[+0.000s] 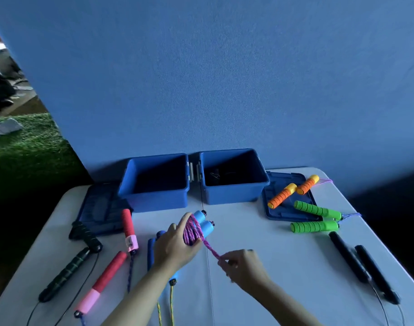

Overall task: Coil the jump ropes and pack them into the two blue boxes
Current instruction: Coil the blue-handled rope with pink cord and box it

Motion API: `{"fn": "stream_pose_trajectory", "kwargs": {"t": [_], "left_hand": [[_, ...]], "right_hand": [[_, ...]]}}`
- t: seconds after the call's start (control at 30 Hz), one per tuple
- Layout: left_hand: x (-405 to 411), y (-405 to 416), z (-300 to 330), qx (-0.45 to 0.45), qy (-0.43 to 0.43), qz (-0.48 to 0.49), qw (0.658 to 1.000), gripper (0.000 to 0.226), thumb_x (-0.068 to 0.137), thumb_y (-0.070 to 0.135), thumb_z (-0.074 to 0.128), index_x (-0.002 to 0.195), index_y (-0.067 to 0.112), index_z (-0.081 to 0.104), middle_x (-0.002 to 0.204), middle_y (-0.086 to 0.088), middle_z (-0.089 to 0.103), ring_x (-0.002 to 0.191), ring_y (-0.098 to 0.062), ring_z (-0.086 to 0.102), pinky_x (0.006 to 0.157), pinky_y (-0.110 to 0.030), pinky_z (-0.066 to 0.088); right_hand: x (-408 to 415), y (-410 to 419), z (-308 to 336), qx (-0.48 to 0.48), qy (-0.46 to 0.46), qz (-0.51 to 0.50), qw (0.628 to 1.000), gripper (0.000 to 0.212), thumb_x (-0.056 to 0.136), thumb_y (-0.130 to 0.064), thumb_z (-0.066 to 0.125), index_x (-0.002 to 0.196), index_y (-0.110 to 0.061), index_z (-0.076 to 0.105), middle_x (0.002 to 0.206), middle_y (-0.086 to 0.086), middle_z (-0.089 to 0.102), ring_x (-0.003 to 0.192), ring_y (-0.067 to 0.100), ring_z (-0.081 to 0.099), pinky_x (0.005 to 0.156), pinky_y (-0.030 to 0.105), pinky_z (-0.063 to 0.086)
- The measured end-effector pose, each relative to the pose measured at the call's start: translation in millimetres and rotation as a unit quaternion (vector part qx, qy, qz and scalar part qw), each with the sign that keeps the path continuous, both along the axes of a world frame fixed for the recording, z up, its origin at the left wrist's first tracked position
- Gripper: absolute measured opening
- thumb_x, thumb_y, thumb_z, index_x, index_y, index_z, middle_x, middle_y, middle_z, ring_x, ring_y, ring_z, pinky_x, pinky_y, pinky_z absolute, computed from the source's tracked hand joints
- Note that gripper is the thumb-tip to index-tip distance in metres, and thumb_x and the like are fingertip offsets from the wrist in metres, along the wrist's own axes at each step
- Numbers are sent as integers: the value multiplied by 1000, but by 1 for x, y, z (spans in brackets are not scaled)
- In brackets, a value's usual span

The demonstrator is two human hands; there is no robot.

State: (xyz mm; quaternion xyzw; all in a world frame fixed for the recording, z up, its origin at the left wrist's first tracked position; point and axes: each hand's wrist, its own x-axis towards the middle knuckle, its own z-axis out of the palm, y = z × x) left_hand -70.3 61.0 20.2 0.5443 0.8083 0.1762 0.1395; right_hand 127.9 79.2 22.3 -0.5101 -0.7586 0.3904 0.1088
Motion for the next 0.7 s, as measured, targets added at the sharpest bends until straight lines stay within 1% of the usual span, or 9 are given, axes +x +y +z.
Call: {"fn": "stream_pose_trajectory", "kwargs": {"t": [0.1,0.2,0.3,0.37,0.4,0.43,0.5,0.53,0.7], "left_hand": [[7,4,2,-33,27,-10,999,63,72,55,51,131,49,30,104,3,58,96,-26,61,76,-31,47],[14,10,5,-62,42,-31,997,53,70,48,48,120,45,33,93,2,53,91,-27,60,74,-33,45],[19,13,5,-93,50,-73,992,51,66,49,50,114,41,35,93,2,55,88,-25,58,72,-33,41],[19,13,2,-107,23,-85,990,47,63,50,50,106,40,35,92,2,57,86,-24,58,72,-33,43],[19,13,1,-110,14,-92,990,45,62,51,50,104,40,36,92,3,59,87,-24,58,73,-34,43],[19,12,0,-110,15,-104,988,45,63,53,50,104,40,36,93,3,60,88,-24,59,74,-34,44],[22,8,-3,-100,38,-139,984,51,66,60,51,111,40,37,98,3,61,92,-25,60,77,-35,45],[23,6,-4,-93,48,-155,982,57,66,64,50,116,41,36,100,3,62,93,-26,61,79,-36,46],[32,-3,-1,-88,43,-210,973,66,67,63,54,126,43,30,106,5,60,98,-24,60,86,-36,46]], "right_hand": [[0,9,2,59,-52,21,997,20,85,-28,57,77,-15,70,70,6,68,69,20,63,62,30,45],[0,15,8,98,-86,43,991,22,81,-30,55,82,-14,71,79,5,69,75,21,61,64,30,45],[0,18,17,119,-126,59,983,22,77,-32,55,85,-20,71,86,-1,68,78,18,61,60,24,43],[2,21,24,144,-134,70,978,21,75,-29,54,86,-19,69,88,-2,67,81,19,60,54,14,32],[3,23,28,157,-134,76,975,21,75,-27,52,86,-19,68,89,-2,66,82,19,58,57,11,27],[5,25,32,167,-130,82,974,21,76,-25,51,87,-20,68,90,-3,65,83,18,57,63,12,28],[9,30,36,187,-119,86,971,21,79,-24,49,88,-23,69,90,-6,64,84,14,57,81,21,33],[12,33,37,195,-117,82,970,21,80,-24,50,89,-25,69,90,-8,64,85,11,57,87,25,33],[15,43,38,204,-78,96,971,18,84,-23,55,91,-32,69,92,-17,64,92,2,51,87,29,34]]}}
